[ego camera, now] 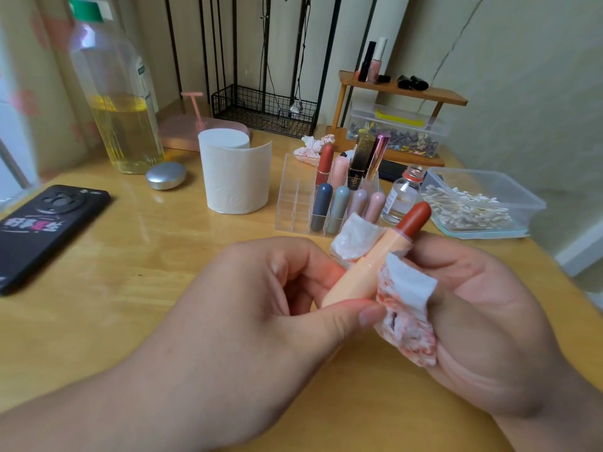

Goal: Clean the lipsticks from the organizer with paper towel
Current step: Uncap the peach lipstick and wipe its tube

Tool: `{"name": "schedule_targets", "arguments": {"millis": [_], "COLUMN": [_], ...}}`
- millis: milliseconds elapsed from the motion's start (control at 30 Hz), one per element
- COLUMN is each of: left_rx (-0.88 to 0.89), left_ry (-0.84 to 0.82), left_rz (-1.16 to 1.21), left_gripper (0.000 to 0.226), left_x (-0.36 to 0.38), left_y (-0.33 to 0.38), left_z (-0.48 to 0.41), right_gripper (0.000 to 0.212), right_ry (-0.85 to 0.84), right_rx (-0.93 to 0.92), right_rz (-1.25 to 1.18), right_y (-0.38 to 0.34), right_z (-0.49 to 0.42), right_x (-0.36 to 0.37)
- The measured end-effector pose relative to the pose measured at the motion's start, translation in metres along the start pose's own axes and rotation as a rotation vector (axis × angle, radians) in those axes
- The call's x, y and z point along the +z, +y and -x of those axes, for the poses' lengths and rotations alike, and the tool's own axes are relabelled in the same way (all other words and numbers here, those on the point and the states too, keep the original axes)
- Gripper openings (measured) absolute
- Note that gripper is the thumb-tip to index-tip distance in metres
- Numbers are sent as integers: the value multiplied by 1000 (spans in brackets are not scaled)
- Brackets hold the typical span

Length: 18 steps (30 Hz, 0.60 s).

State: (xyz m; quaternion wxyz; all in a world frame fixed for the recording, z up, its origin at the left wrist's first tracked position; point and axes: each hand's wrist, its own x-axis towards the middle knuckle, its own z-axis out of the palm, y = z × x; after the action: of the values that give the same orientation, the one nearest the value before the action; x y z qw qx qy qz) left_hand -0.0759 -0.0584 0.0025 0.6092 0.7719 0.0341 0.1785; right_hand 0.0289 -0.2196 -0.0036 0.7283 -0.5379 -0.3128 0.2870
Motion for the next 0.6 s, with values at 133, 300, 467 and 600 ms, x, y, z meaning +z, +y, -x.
{"name": "schedule_targets", "arguments": {"millis": [133,300,467,600], "left_rx": [-29,-231,-38,325], "left_ry": [-269,-517,-239,9], "left_rz": [255,609,165,-299], "left_gripper": [23,23,19,12], "left_x": [-9,-8,-6,-5], "left_y": [-4,-11,-10,-10], "left_z": [-9,-15,-8,-1], "right_gripper": [38,29,5,20], "right_ry": [40,-163,-62,100], "right_rx": [-10,38,-97,-84], "right_rz": [70,-191,-92,-10], "right_y": [-4,-5,-5,-2], "right_z": [-1,-7,-1,-2], "right_x": [-5,-1,5,11]}}
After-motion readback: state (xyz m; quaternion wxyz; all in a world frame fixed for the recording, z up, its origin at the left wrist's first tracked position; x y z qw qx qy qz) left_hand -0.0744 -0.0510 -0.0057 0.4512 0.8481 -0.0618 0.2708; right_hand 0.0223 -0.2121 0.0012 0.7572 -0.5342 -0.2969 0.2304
